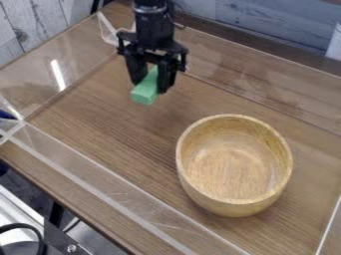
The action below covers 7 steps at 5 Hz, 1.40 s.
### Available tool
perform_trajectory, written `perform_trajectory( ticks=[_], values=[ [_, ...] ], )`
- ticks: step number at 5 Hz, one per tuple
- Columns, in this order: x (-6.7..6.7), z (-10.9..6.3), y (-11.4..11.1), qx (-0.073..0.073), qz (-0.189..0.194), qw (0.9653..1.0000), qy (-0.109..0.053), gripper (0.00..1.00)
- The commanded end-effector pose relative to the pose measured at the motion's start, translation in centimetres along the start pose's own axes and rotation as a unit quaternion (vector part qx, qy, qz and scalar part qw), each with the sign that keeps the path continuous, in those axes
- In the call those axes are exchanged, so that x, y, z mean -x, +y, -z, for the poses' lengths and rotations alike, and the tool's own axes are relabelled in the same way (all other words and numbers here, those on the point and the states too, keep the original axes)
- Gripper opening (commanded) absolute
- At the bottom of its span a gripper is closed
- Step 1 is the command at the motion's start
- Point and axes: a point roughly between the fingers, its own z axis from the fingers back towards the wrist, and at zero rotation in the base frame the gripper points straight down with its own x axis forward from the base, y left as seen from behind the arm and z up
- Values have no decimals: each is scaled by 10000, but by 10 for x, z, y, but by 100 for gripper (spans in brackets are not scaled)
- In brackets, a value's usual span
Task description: Put the green block in the brown bowl
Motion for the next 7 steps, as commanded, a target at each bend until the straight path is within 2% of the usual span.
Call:
perform_trajectory(
  ticks=[1,2,4,6,7],
  values=[
    [9,-28,-22,28,265,9990,-358,0],
    [24,-30,-42,95,509,9981,-319,0],
    [50,-22,-84,170,952,9951,-195,0],
    [69,-13,-109,230,1219,9922,-86,0],
    [74,-3,-122,231,1356,9905,-20,0]
  ],
)
